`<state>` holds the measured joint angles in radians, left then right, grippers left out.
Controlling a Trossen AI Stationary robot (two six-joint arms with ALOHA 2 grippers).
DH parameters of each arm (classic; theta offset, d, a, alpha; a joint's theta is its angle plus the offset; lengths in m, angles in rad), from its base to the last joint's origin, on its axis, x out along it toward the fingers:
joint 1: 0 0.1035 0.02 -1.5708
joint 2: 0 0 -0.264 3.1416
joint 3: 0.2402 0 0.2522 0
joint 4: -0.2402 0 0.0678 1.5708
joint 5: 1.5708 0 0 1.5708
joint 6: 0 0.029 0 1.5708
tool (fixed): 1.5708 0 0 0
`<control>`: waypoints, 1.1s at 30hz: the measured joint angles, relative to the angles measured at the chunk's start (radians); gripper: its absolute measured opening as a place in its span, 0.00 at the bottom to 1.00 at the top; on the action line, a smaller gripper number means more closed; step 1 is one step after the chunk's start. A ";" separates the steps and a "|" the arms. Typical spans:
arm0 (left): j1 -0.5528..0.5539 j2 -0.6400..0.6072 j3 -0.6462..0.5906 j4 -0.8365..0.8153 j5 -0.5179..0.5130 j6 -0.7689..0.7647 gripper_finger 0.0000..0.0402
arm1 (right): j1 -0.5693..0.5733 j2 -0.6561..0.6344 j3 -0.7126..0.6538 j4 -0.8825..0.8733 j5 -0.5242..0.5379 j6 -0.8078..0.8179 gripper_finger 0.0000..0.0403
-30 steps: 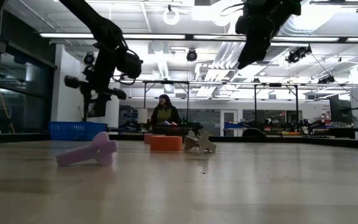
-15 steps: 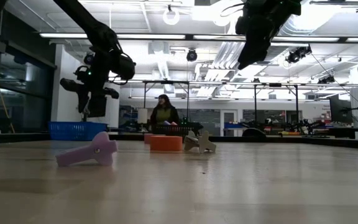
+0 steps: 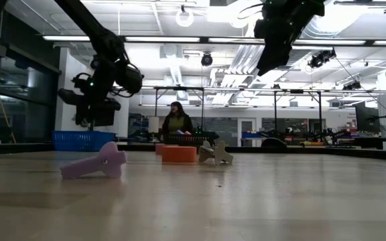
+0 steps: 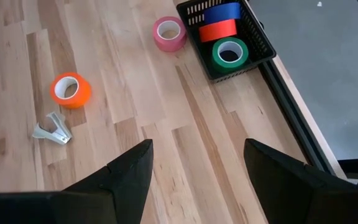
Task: Pick and place Stapler, Stapler remover, tape
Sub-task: Put the light blue staple remover into the blue bin, then put the pink tape into the black bin
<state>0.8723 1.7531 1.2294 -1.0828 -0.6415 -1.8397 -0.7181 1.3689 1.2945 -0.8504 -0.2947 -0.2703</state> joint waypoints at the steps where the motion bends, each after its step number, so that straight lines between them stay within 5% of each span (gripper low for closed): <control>1: 0.000 0.000 -0.003 0.003 -0.011 -0.001 0.23 | 0.000 0.000 0.000 0.001 0.000 0.000 0.60; 7: 0.007 0.000 -0.015 0.026 -0.057 0.010 0.24 | 0.000 0.000 0.000 0.002 0.000 0.006 0.60; 23: 0.006 0.000 -0.014 0.039 -0.060 0.064 0.46 | 0.000 0.000 0.000 0.002 0.001 0.033 0.60; 33: 0.005 0.000 -0.014 0.060 0.029 0.147 0.49 | 0.000 0.000 0.000 0.002 0.001 0.034 0.60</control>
<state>0.8768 1.7535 1.2156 -1.0226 -0.6122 -1.6929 -0.7181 1.3689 1.2945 -0.8486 -0.2939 -0.2359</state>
